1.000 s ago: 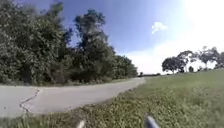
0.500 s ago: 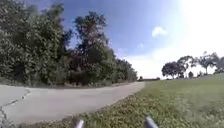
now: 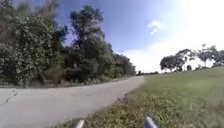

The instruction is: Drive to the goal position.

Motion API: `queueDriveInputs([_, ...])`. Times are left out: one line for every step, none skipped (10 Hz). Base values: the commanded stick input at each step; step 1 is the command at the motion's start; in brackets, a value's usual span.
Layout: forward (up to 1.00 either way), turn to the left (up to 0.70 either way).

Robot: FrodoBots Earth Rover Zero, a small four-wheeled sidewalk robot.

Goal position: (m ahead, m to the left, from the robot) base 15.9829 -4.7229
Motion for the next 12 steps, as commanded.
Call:
queueDriveInputs([0.70,0.00])
queueDriveInputs([0.70,0.00])
queueDriveInputs([0.70,0.00])
queueDriveInputs([0.70,0.00])
queueDriveInputs([0.70,0.00])
queueDriveInputs([0.70,0.00])
queueDriveInputs([0.70,0.00])
queueDriveInputs([0.70,0.00])
queueDriveInputs([0.70,0.00])
queueDriveInputs([0.70,0.00])
queueDriveInputs([0.70,0.00])
queueDriveInputs([0.70,0.00])
